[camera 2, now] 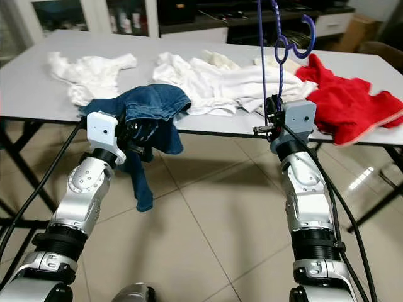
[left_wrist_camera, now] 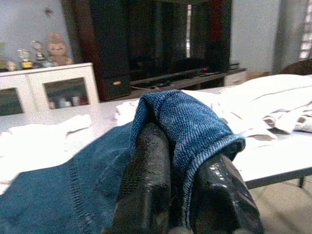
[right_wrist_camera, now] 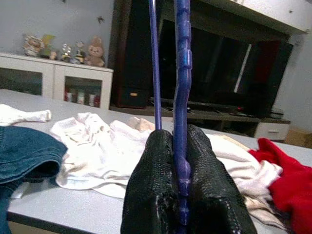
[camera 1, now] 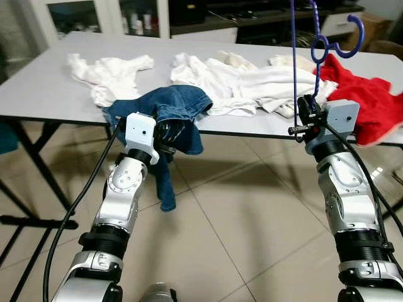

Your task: Hang hanger

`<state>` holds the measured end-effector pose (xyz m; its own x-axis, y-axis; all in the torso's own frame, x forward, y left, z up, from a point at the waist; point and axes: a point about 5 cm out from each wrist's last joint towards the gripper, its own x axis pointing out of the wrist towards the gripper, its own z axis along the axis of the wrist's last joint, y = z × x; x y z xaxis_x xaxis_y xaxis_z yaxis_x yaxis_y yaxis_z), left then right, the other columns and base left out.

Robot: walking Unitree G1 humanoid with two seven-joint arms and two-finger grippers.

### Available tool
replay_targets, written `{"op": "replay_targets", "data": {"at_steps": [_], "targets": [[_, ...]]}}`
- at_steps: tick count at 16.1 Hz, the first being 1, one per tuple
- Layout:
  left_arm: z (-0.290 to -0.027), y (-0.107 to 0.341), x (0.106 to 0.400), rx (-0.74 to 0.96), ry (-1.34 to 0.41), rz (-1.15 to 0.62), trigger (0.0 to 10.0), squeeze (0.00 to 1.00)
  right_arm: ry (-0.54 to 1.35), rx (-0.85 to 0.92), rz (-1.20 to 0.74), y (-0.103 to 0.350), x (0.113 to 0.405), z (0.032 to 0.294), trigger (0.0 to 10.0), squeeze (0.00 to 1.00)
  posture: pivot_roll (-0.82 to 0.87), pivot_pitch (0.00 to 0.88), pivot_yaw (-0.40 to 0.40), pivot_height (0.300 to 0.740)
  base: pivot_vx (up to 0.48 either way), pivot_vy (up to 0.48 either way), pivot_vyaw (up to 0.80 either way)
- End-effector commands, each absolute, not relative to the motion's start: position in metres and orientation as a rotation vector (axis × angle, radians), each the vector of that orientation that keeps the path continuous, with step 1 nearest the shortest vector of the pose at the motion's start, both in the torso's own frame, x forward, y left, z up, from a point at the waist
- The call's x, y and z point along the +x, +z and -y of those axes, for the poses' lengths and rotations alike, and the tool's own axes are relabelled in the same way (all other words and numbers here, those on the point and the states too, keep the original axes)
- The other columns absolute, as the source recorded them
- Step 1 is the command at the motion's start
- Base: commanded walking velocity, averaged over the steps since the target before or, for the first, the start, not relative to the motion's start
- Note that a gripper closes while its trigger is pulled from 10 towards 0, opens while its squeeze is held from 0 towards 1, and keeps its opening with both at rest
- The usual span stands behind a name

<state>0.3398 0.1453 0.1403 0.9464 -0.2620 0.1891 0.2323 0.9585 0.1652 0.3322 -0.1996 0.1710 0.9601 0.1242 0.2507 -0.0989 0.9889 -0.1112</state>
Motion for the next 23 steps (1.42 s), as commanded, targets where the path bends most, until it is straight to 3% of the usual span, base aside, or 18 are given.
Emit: {"op": "replay_targets", "data": {"at_steps": [1,9,15,20,23], "targets": [[-0.142,0.146,0.343,0.145,-0.273,0.228,0.0,0.0,0.112,-0.083,0.278,0.177,0.335,0.201,10.0,0.0,0.11,0.0,-0.005,0.74,0.0,0.0,0.0],[-0.139,0.148,0.343,0.152,-0.293,0.243,0.0,0.0,0.124,-0.081,0.274,0.177,0.335,0.2,10.0,0.0,0.11,0.0,-0.004,0.74,0.0,0.0,0.0],[-0.141,0.148,0.343,0.155,-0.281,0.246,0.0,0.0,0.548,-0.127,0.165,0.162,0.321,0.164,10.0,0.0,0.11,0.0,-0.005,0.74,0.0,0.0,0.0],[-0.141,0.149,0.344,0.159,-0.28,0.251,0.0,0.0,0.687,-0.16,0.089,0.156,0.318,0.155,10.0,0.0,0.11,0.0,-0.005,0.74,0.0,0.0,0.0],[-0.143,0.149,0.345,0.159,-0.258,0.245,0.0,0.0,0.642,-0.157,0.084,0.156,0.324,0.155,10.0,0.0,0.12,0.0,-0.007,0.74,0.0,0.0,0.0]]}}
